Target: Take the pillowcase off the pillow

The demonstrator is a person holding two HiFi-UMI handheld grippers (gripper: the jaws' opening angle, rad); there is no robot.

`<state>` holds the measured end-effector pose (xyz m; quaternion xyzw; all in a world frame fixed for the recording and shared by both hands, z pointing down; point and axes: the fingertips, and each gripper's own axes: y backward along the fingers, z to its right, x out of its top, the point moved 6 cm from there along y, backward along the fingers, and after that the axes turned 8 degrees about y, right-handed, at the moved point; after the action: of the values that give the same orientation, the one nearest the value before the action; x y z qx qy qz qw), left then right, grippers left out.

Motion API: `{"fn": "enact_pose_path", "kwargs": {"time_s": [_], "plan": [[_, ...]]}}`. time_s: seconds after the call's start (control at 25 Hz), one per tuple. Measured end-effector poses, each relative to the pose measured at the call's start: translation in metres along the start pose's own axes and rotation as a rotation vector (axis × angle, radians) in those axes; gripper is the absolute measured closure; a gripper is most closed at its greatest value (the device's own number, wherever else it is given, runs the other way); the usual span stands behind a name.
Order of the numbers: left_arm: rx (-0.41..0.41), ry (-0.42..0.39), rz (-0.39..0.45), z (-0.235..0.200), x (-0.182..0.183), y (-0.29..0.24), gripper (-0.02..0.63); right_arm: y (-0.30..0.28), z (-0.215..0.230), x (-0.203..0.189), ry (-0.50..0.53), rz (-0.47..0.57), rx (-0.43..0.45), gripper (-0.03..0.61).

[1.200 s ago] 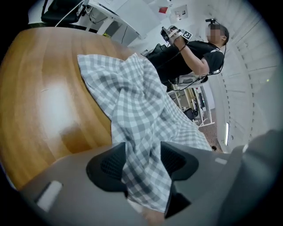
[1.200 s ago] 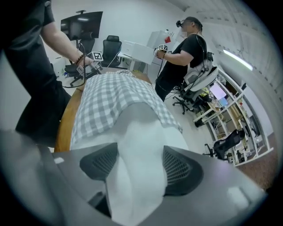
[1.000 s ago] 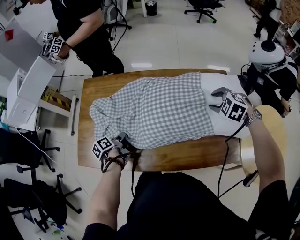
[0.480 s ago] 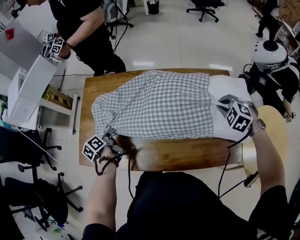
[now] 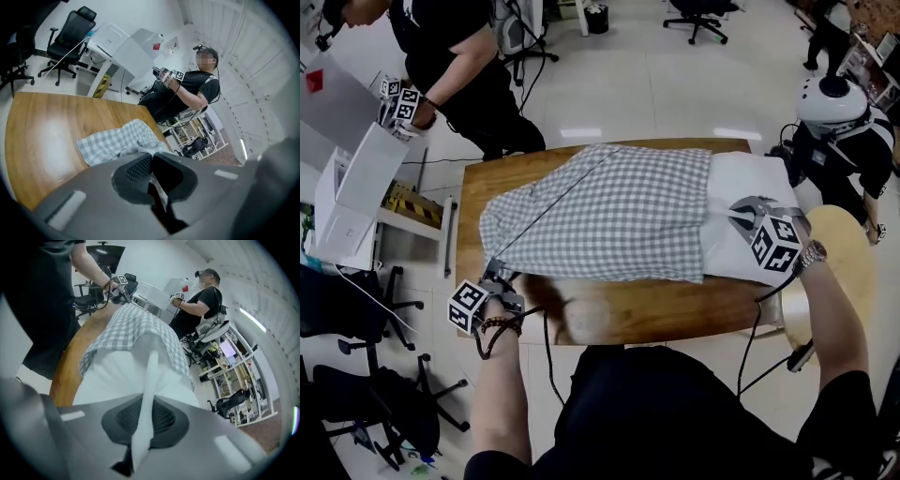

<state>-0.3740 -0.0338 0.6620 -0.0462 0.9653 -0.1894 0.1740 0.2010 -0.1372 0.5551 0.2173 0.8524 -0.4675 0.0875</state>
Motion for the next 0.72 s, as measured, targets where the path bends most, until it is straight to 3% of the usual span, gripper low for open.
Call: {"fn": "enact_pose_path", "kwargs": {"time_s": [0.32, 0.72], "plan": [[0.001, 0.043, 0.089, -0.005, 0.019, 0.022, 0.609, 0.020, -0.007, -0.009, 0.030, 0.059, 0.013, 0.566], [0.027, 0.030, 0.150, -0.010, 0.040, 0.042, 0.609, 0.029, -0.013, -0.017, 0.028, 0.083, 0.029, 0.565]]}}
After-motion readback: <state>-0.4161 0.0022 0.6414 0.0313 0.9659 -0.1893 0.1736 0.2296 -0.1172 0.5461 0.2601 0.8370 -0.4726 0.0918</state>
